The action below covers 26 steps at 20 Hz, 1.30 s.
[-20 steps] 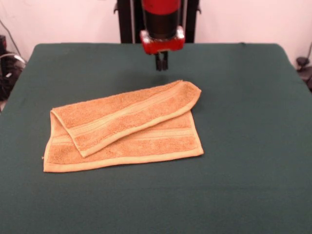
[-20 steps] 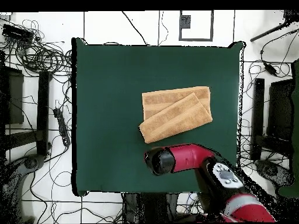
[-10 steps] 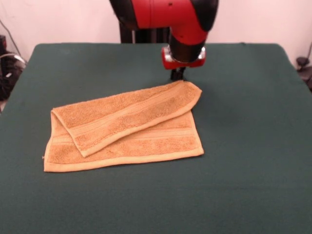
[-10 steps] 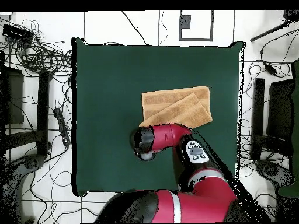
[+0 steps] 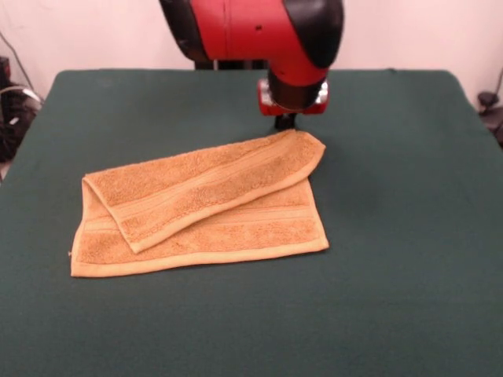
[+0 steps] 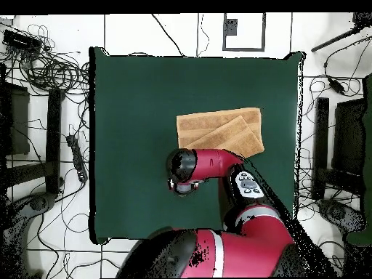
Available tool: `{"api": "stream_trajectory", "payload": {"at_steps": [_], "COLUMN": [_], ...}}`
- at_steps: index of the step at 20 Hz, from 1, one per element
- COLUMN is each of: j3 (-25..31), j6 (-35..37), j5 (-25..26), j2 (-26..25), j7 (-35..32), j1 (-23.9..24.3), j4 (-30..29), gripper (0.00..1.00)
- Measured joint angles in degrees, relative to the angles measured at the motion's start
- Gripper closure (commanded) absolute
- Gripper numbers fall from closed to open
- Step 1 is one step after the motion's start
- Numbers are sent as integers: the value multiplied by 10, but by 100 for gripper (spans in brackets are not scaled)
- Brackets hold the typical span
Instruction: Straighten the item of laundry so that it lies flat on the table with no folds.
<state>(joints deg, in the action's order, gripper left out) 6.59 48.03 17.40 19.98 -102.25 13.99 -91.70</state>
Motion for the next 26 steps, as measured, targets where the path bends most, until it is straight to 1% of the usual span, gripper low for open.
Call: {"api": "stream_trajectory", "payload": {"at_steps": [6,10,20,26], "j3": [-21,-26,-27,-27], "j6": [-6,-8,0,15], "j5": [0,0,-31,-44], "j2": [2,5,55,69], "j7": [0,0,0,0], "j1": [-27,-36,-72,-83], "j4": [3,2,4,10], "gripper": [100,100,100,100]}}
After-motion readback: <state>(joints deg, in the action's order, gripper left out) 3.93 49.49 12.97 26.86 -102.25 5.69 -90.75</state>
